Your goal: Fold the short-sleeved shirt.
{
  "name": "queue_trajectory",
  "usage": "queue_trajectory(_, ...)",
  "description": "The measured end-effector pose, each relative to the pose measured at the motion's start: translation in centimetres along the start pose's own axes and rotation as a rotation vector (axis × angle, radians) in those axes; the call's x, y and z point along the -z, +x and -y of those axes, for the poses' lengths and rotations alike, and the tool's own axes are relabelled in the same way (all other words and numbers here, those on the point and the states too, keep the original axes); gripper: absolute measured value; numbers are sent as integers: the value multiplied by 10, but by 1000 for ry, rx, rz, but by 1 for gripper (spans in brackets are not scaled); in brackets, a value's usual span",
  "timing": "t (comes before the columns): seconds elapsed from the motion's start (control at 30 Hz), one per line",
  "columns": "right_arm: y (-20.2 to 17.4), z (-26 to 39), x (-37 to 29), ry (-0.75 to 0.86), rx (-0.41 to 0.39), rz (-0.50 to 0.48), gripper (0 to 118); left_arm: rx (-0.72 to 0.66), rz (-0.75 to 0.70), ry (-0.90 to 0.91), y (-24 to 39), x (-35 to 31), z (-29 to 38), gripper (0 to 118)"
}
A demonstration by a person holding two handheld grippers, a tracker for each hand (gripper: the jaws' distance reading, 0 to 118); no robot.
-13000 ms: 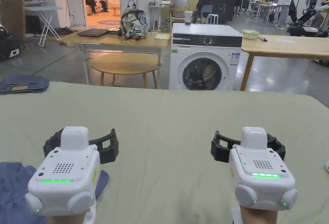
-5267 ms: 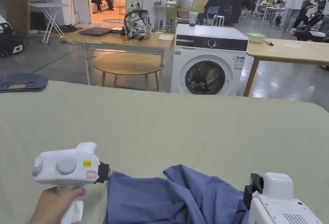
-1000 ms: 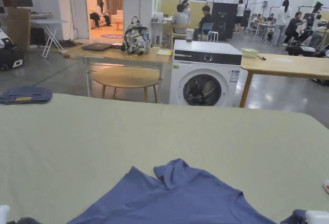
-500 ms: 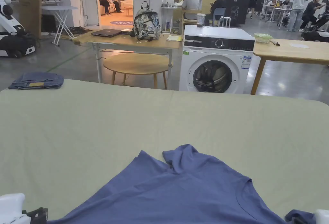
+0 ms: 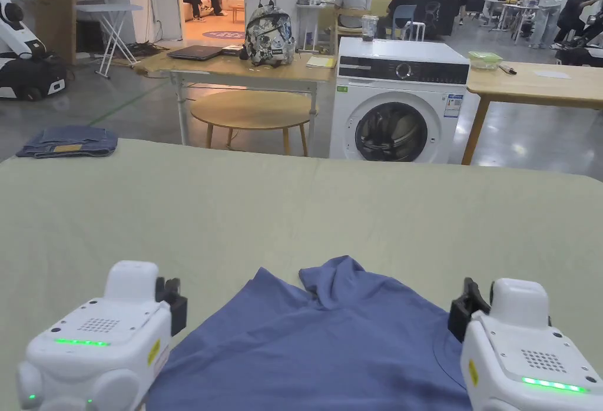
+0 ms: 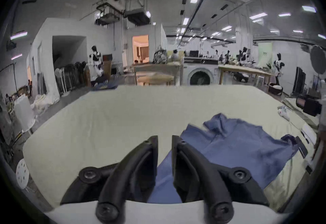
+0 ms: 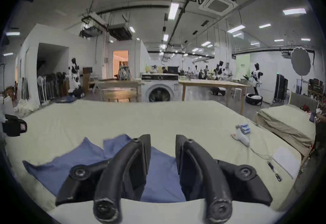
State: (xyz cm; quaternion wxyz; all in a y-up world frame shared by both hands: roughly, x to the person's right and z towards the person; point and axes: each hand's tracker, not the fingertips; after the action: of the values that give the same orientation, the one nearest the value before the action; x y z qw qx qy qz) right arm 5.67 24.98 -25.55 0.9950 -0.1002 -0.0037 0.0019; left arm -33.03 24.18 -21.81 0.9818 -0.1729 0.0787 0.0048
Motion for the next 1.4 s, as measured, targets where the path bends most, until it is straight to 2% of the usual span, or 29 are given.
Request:
queue_trajectory(0.07,-11,-4,1,17,0,-22,10,20,2,40,13,-1,-8,0)
queue_trajectory(0.13,-20,-8,1,28,-6,-36,0,43,2,73,25,-4,-12,0)
queue_trajectory(0.23,-31,-11,1,27,-13,-68,0,45,-3,102,36,-8,-18,0)
queue_trajectory(0.37,-43,-8,0,21,-62,-87,0,30,1,72,36,-6,-20,0)
queue_trajectory(0.67,-47,10,2,-43,-99,-118,0,-19,-10,-284,-24,4,14,0)
queue_trajectory(0.87,-51,27,9,-114,-103,-147,0,-210,-5,-477,-96,7,37,0)
queue_trajectory(0.9,-52,30,11,-123,-106,-150,0,-229,-9,-514,-109,7,42,6)
queue_trajectory(0.97,-55,35,13,-135,-110,-154,0,-239,-45,-568,-126,9,48,37)
queue_trajectory(1.0,-55,37,14,-144,-111,-156,0,-250,-54,-579,-134,10,51,61)
queue_trajectory(1.03,-56,38,16,-152,-111,-159,0,-267,-66,-597,-133,5,52,69)
queue_trajectory(1.17,-60,43,19,-174,-113,-169,0,-326,-80,-654,-139,5,61,72)
queue_trajectory(1.3,-62,47,22,-191,-121,-175,0,-330,-178,-729,-137,16,76,72)
queue_trajectory(1.4,-62,50,25,-206,-123,-180,0,-350,-182,-787,-131,24,90,68)
